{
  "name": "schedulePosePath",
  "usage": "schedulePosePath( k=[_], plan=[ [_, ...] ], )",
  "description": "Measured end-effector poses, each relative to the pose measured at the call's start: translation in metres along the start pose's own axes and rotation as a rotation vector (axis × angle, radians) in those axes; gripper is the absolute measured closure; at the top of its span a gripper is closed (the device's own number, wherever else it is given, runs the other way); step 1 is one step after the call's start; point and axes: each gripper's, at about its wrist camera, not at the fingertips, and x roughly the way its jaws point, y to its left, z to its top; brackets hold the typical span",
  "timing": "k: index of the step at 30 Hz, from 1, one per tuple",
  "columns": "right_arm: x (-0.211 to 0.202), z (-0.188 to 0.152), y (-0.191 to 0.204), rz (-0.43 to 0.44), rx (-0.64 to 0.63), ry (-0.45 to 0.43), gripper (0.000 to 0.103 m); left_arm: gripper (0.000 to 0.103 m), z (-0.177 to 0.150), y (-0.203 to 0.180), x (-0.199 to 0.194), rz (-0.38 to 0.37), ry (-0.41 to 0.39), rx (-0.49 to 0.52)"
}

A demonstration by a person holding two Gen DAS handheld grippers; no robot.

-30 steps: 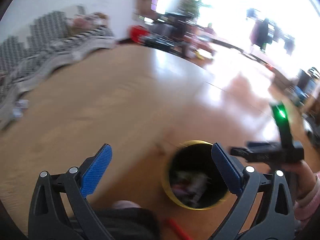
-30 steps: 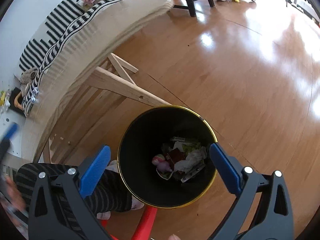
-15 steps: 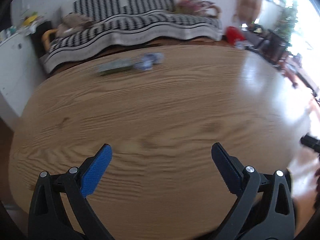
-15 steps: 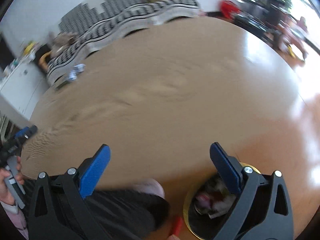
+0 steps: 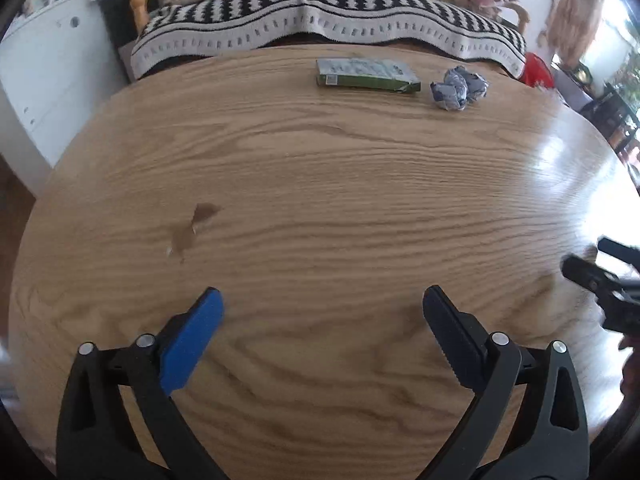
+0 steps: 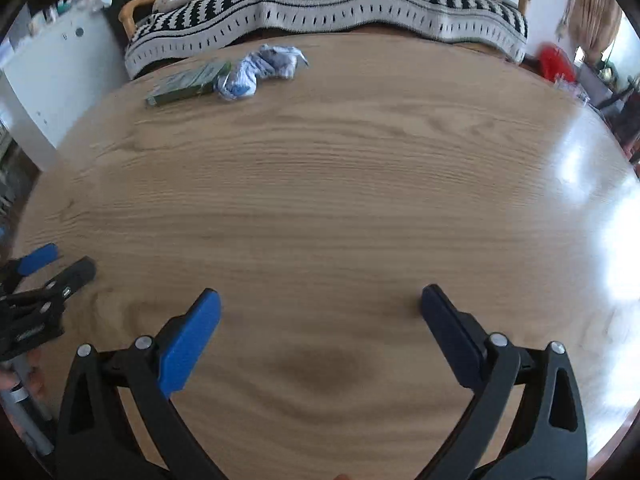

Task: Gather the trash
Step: 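Move both open tools back over the table toward the remaining items, then grasp the green cigarette box with the left tool while the right tool grasps the crumpled blue-white paper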

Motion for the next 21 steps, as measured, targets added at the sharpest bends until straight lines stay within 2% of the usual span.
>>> schedulePosePath(
  k=[5, 9, 14, 21],
  plan=[
    [0.024, 0.040, 0.030, 0.010, -0.060, -0.074, 0.005, 0.006, 0.025, 0.011, 0.018, 0.005, -0.075, -0.005],
    [0.048, 0.078, 0.042, 0.007, -0.055, -0.072, 0.005, 0.006, 0.053, 0.016, 0.036, -0.003, -0.075, 0.000],
    [0.076, 0.127, 0.054, -0.004, -0.039, -0.119, 0.005, 0.005, 0.084, 0.015, 0.056, -0.029, -0.074, 0.040],
    [0.085, 0.141, 0.050, -0.004, -0.028, -0.123, 0.005, 0.005, 0.124, 0.012, 0.081, -0.057, -0.074, 0.083]
  ],
)
